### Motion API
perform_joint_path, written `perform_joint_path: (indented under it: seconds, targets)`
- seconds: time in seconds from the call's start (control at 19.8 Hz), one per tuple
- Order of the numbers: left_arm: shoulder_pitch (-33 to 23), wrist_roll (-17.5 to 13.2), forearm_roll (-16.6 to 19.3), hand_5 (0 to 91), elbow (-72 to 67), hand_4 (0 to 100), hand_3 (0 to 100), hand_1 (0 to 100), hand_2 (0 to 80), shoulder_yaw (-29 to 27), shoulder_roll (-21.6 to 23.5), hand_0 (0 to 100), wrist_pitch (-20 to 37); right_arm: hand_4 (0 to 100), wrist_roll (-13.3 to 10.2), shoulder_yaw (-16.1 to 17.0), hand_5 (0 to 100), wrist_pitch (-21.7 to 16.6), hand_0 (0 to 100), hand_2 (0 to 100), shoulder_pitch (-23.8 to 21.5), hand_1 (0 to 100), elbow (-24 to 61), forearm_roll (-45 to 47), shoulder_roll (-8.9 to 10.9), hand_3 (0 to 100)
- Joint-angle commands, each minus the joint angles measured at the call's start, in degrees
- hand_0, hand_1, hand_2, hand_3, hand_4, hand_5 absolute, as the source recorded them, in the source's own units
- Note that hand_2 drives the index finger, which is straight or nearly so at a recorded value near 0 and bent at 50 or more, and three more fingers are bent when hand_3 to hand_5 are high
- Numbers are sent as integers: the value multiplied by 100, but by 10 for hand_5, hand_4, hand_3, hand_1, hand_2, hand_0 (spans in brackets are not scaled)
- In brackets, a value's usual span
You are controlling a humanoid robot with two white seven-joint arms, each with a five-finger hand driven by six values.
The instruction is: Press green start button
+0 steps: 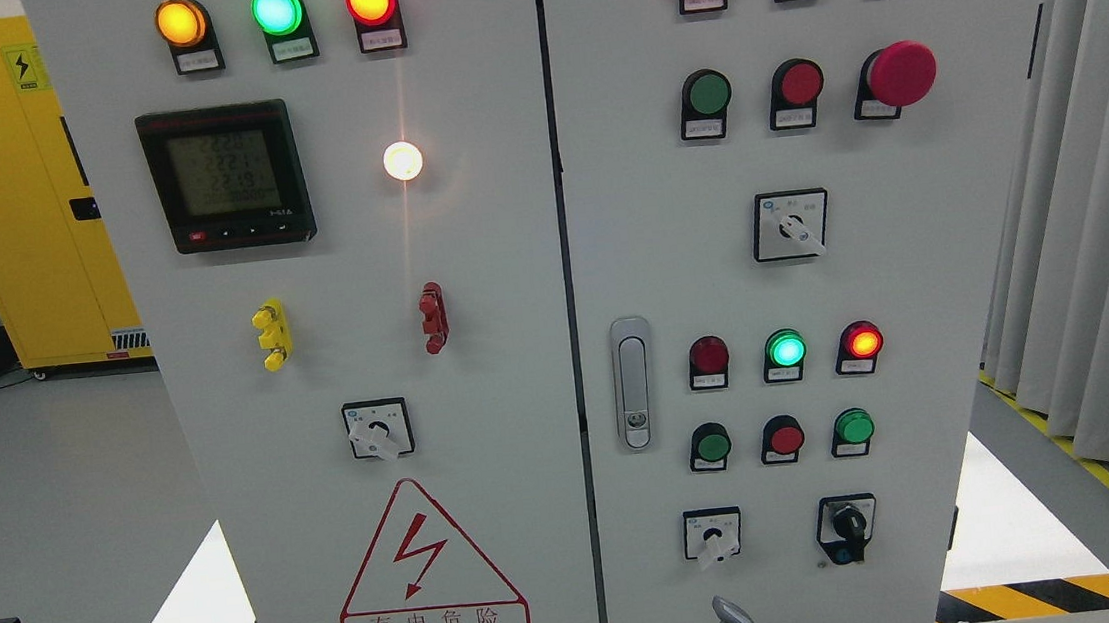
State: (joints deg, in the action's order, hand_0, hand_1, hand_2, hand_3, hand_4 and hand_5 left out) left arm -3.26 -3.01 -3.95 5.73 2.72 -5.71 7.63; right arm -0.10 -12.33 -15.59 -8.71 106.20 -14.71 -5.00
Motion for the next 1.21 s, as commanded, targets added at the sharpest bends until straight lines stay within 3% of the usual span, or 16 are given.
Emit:
perform_joint_path:
  seconds: [0.0,0.5,0.66,0.71,0.76,0.81,0.86,0.91,0.96,1.01,1.16]
  targets:
    - [1,2,0,0,-2,0,0,556,0,0,0,120,2,169,2,28,107,3,694,0,-8,738,67,-6,7,74]
    - [1,2,0,0,-2,0,0,556,0,0,0,120,2,174,2,20,110,-6,674,0,-35,738,59,-41,7,82]
    - [1,2,0,0,7,0,0,556,0,0,0,120,2,175,-25,46,111,-6,670,0,18,738,59,-776,-10,85]
    - [-8,2,0,0,-2,0,0,556,0,0,0,120,2,248,-51,98,170,-23,610,0,35,748,67,-1075,-19,165]
    - [1,2,0,0,-2,0,0,556,0,0,0,120,2,248,-69,203,172,-32,602,0,79,750,85,-1348,-28,165]
    - [-8,2,0,0,-2,0,0,556,0,0,0,120,2,393,-77,265,317,-41,514,0,175,781,137,-1629,-36,339]
    - [1,2,0,0,-2,0,0,556,0,0,0,120,2,590,-130,301,535,-41,489,0,281,796,172,-1919,-45,489]
    - [1,2,0,0,-2,0,0,556,0,0,0,120,2,695,-217,353,656,-41,492,0,430,798,173,-2226,-45,570]
    - [1,2,0,0,-2,0,0,556,0,0,0,120,2,743,-296,475,704,-58,486,0,553,803,173,-2603,-45,604]
    - [1,2,0,0,-2,0,0,556,0,0,0,120,2,964,-341,625,976,-76,492,0,667,831,173,-3077,-45,861]
    - [1,2,0,0,7,0,0,556,0,0,0,120,2,1000,-385,740,1000,-217,496,0,887,835,164,-3924,-45,1000]
